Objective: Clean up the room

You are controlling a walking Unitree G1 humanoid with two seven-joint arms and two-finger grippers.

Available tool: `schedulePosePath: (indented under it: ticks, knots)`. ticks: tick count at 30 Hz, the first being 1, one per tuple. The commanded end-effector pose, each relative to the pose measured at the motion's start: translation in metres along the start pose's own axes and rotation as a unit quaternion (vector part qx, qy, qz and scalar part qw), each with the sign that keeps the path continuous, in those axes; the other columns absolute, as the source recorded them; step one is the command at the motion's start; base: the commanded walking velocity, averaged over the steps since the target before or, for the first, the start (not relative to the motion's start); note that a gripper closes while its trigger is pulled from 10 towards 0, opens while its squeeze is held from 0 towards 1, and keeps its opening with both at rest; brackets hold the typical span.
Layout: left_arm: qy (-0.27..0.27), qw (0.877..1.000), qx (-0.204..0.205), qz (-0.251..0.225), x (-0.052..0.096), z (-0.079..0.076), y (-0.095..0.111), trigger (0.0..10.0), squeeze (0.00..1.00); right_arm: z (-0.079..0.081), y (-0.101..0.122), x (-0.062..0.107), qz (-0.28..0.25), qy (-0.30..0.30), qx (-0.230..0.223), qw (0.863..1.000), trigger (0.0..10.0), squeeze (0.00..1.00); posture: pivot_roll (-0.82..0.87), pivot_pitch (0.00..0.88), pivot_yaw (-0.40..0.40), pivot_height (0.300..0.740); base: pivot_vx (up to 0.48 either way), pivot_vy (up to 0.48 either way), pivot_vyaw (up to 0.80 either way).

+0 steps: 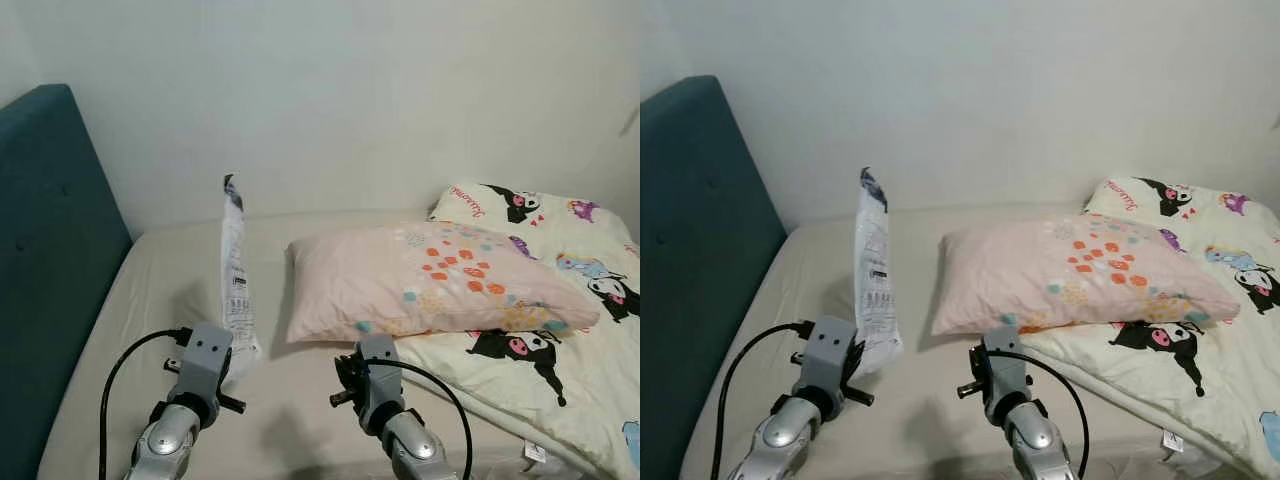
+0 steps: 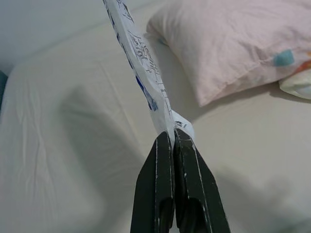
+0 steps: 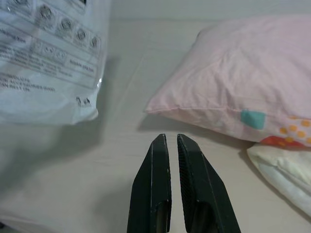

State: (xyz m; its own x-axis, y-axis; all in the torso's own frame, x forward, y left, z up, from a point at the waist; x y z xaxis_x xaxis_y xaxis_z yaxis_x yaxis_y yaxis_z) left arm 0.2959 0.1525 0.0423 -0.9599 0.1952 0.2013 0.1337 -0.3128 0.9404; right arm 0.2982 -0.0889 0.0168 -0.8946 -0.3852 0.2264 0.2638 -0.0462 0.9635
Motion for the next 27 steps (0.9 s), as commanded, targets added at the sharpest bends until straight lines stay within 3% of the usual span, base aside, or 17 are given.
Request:
schedulePosePath:
  ticks: [1, 27]
  knots:
    - [-0.008, 1.000, 0.005, 0.020, 0.0008, -0.0052, -0.0074, 10.0, 0.00, 0.0046, -0.0076, 0.0020, 0.010, 0.006, -0.001, 1.000, 10.0, 0.00, -0.03, 0.004, -0.003, 0.740, 0.000, 0.000, 0.00]
    - [-0.028, 0.999, -0.011, 0.033, 0.0058, -0.0094, -0.0105, 10.0, 0.00, 0.0118, -0.0088, 0.0009, 0.013, 0.020, 0.001, 1.000, 10.0, 0.00, -0.02, 0.019, -0.007, 0.740, 0.000, 0.000, 0.80]
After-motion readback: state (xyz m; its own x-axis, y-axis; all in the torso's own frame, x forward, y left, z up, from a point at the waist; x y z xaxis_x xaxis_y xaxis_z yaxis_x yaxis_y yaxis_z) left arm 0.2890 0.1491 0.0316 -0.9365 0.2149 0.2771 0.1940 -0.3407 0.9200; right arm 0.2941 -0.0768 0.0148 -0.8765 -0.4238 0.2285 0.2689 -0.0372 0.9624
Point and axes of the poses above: a point about 5 cm out from each wrist's last joint towards the gripper, its own x axis pointing back from the gripper into the wrist, its own y axis along the axis of the wrist's last joint, z = x × y, the point moved 3 cm from there along -x, pointing out of the wrist towards the gripper, and after that the axes turned 7 degrees about -x, right-handed, at the moved point
